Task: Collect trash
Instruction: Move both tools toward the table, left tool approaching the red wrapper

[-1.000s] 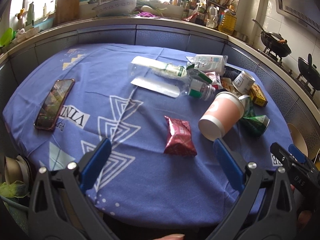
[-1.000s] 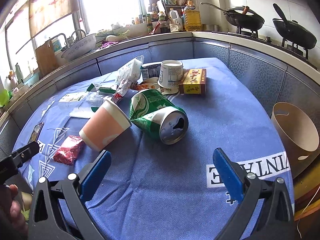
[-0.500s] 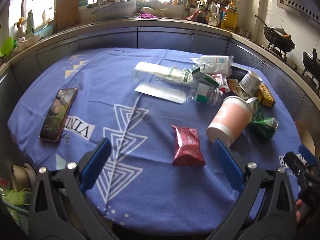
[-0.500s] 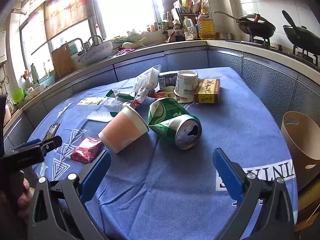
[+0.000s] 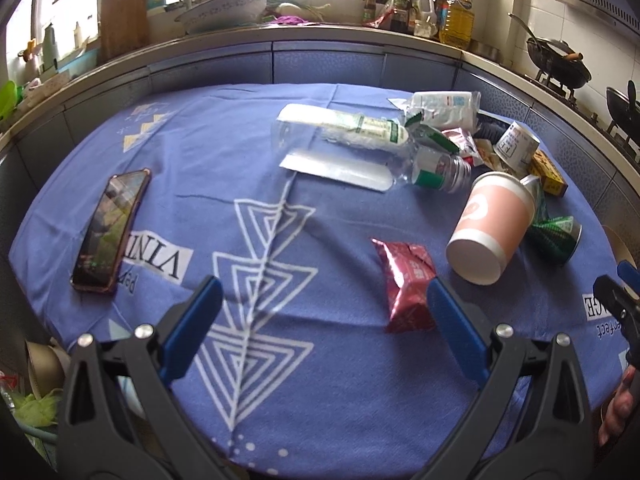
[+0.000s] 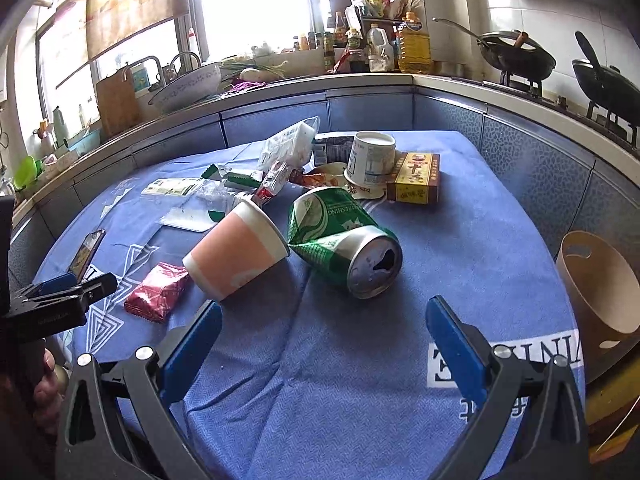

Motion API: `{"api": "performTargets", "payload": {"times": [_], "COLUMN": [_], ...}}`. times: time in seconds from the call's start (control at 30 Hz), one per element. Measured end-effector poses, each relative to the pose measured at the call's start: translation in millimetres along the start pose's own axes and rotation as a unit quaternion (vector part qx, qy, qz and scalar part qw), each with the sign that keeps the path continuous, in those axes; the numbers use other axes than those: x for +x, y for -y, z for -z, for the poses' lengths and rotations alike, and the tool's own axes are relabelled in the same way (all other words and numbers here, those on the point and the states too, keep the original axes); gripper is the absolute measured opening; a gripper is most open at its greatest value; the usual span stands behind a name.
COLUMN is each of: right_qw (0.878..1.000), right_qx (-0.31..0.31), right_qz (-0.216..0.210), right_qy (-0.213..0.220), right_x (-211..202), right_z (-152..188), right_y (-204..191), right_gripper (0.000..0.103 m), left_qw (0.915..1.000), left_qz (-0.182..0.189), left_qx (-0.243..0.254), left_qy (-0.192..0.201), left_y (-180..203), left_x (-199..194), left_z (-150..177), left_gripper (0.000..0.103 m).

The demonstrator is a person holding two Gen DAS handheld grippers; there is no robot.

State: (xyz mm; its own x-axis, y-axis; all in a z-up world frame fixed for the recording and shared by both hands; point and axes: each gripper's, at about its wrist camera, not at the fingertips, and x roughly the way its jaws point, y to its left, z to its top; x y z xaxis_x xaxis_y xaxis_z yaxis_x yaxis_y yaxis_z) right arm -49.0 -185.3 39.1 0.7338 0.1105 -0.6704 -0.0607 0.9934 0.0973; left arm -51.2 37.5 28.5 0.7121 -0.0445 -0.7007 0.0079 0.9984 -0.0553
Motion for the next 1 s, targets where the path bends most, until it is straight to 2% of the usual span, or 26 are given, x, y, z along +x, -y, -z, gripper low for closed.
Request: {"api": "performTargets", "payload": {"times": [0.17,0.23,0.33,0.47,0.6,0.73,0.83,1.0], "right_qw": [0.996,0.993,0.991,0.992,0.994,0.995,0.996,0.998], "right_qx": [-0.051,-0.064,-0.040,-0.005,0.018,0.037,0.022,0.026], "right_qz": [-0.037,-0.033,-0.030,-0.018,0.000,0.021,0.030,-0.001], "right_qy": [-0.067,-0.089,-0.121,-0.127,-0.110,-0.088,-0.082,-0.058], "right_x": [32.4,40.5,49.0,47.3,35.4,17.7,10.0,-5.1], "right_z": [-2.8,-0.4,4.4,12.0,25.7,34.8,36.7,36.2], "right_y": [-15.8,-23.2,-30.5,-37.4,-42.5,-35.5,-29.3,-17.5], "right_gripper": [0.100,0.100,0.100,0.100,0.100,0.100,0.100,0.100], "left_qw": [0.9965,0.9924,0.9834,0.9724,0.9648,0.9638,0.9663,0.9745], "left_qz": [0.061,0.088,0.135,0.165,0.185,0.187,0.161,0.134], "left_qx": [0.055,0.084,0.122,0.164,0.186,0.190,0.201,0.179], "left_qy": [0.014,0.013,-0.008,-0.024,-0.020,-0.009,0.011,0.019], "left_y": [-1.5,5.3,16.1,25.7,28.4,30.7,37.0,42.3], "left_x": [12.6,16.7,24.4,29.3,29.9,22.4,9.7,-15.9], "left_z": [-27.5,-39.2,-50.6,-58.0,-53.2,-33.7,-9.9,19.6], "left_gripper": [0.098,0.098,0.098,0.098,0.098,0.098,0.098,0.098]}}
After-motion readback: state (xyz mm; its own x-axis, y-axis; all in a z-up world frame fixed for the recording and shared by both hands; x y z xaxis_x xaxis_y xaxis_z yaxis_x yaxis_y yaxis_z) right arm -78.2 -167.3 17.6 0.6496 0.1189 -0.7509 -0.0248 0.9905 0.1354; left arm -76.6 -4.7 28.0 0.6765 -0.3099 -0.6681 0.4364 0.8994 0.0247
